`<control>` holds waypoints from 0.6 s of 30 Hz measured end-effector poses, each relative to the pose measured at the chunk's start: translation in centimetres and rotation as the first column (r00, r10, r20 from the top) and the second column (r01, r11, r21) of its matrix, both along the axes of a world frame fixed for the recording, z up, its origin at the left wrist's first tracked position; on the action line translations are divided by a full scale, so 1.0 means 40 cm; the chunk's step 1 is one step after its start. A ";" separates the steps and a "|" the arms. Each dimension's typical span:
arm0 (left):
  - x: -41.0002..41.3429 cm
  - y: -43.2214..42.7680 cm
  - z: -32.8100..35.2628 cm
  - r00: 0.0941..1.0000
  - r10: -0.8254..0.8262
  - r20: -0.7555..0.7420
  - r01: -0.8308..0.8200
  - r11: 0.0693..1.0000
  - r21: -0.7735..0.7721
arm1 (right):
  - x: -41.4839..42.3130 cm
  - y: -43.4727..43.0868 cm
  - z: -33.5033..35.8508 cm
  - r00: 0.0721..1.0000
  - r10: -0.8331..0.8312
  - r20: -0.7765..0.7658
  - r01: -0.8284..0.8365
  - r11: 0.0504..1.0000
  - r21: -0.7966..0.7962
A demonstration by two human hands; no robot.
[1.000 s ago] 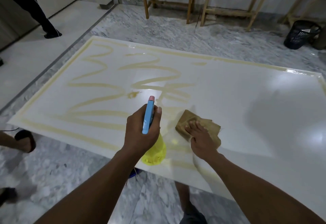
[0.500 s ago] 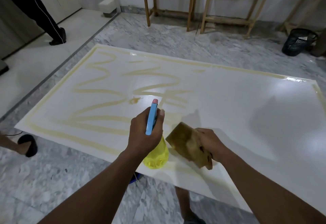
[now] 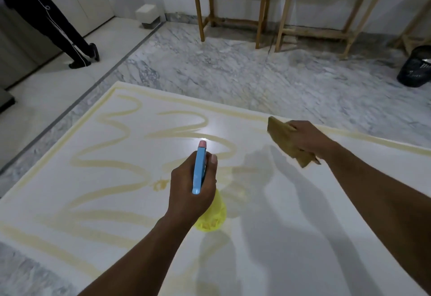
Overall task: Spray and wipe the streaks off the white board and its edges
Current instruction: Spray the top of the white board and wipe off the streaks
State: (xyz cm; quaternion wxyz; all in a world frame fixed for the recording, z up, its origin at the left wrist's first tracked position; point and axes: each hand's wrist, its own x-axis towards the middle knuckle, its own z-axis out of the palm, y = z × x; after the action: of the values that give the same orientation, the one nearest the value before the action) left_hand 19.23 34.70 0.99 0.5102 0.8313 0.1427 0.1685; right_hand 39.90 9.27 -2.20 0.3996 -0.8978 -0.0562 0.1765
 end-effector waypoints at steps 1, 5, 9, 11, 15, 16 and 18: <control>0.015 0.000 -0.011 1.000 0.012 -0.003 -0.012 1.000 -0.001 | 0.047 0.004 -0.006 0.999 0.017 0.046 -0.014 0.997 -0.082; 0.056 -0.005 -0.051 1.000 0.009 -0.030 -0.009 1.000 -0.001 | 0.179 0.026 -0.096 0.986 0.110 0.124 -0.067 0.947 -0.313; 0.085 -0.010 -0.072 0.998 0.020 -0.052 -0.020 1.000 0.004 | 0.205 0.059 -0.230 0.968 0.250 -0.023 -0.244 0.914 -0.325; 0.095 -0.010 -0.077 0.998 0.016 -0.057 -0.016 1.000 0.011 | 0.196 0.070 -0.299 0.931 0.364 -0.034 -0.347 0.851 -0.394; 0.101 -0.004 -0.081 0.999 0.000 -0.053 0.000 1.000 0.007 | 0.187 0.066 -0.361 0.930 0.340 0.141 -0.233 0.841 -0.489; 0.102 0.000 -0.083 0.999 -0.002 -0.048 0.003 1.000 0.009 | 0.186 0.069 -0.372 0.929 0.348 0.129 -0.241 0.830 -0.503; 0.101 0.008 -0.088 0.999 -0.002 -0.049 0.003 1.000 0.019 | 0.183 0.082 -0.394 0.933 0.344 0.107 -0.248 0.827 -0.504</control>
State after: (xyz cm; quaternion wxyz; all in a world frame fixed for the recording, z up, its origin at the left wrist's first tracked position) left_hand 23.26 35.02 -2.53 0.4988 0.8401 0.1524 0.1487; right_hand 47.23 12.57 -17.97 0.1233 -0.9617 -0.1879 0.1570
